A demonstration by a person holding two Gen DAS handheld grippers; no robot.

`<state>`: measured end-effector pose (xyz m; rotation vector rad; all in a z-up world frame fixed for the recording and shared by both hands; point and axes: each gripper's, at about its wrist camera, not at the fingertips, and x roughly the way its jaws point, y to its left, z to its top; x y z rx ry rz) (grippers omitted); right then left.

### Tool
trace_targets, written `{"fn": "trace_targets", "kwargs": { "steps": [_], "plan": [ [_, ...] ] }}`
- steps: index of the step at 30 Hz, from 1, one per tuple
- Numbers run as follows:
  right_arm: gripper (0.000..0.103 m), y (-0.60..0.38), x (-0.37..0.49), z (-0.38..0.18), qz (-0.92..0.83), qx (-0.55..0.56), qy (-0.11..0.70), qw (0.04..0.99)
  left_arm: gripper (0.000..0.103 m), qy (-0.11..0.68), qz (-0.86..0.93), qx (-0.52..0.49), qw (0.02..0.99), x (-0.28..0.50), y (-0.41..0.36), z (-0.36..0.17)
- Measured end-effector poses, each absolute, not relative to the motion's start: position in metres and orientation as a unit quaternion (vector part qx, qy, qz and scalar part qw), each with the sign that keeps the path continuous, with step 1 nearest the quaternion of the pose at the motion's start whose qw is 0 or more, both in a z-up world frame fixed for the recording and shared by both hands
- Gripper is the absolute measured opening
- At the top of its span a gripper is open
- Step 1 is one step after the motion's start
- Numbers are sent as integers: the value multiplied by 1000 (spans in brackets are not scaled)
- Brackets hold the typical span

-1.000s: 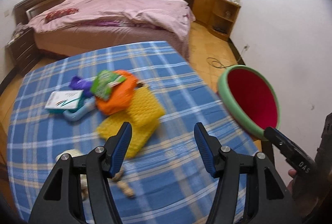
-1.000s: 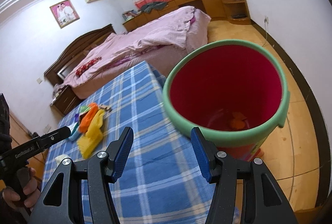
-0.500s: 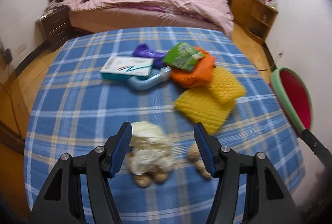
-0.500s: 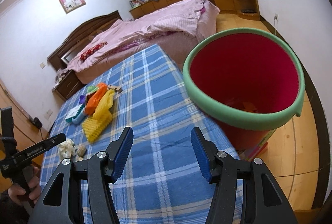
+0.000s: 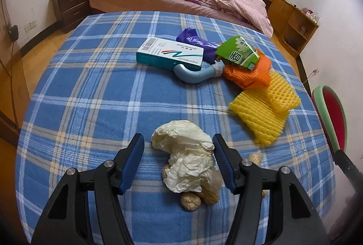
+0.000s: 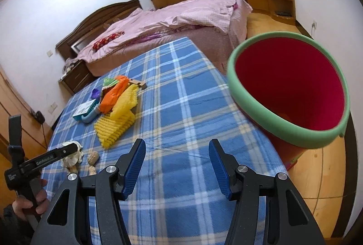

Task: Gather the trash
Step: 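Grasp the crumpled tissue with the left tool while the right tool grasps a yellow foam net, then carry both items to the red bin and open both tools to release them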

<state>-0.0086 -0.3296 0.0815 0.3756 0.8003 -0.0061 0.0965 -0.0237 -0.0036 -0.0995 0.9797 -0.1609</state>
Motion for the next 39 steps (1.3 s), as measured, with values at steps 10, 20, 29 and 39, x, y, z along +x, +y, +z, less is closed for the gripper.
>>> {"fn": "trace_targets", "kwargs": {
  "steps": [10,20,29,39],
  "plan": [
    [59,-299,44,82,34,157,409,898,54,459,-71,-50,884,100,-10,-11],
    [59,-276,101,73,72,165,414,892,34,450,-84,-87,885,101,6,-6],
    [10,-273,96,64,95,185,413,887,34,425,-108,-80,895,88,-8,16],
    [10,-298,28,97,81,217,353,907,34,412,-161,-74,894,69,-33,41]
  ]
}}
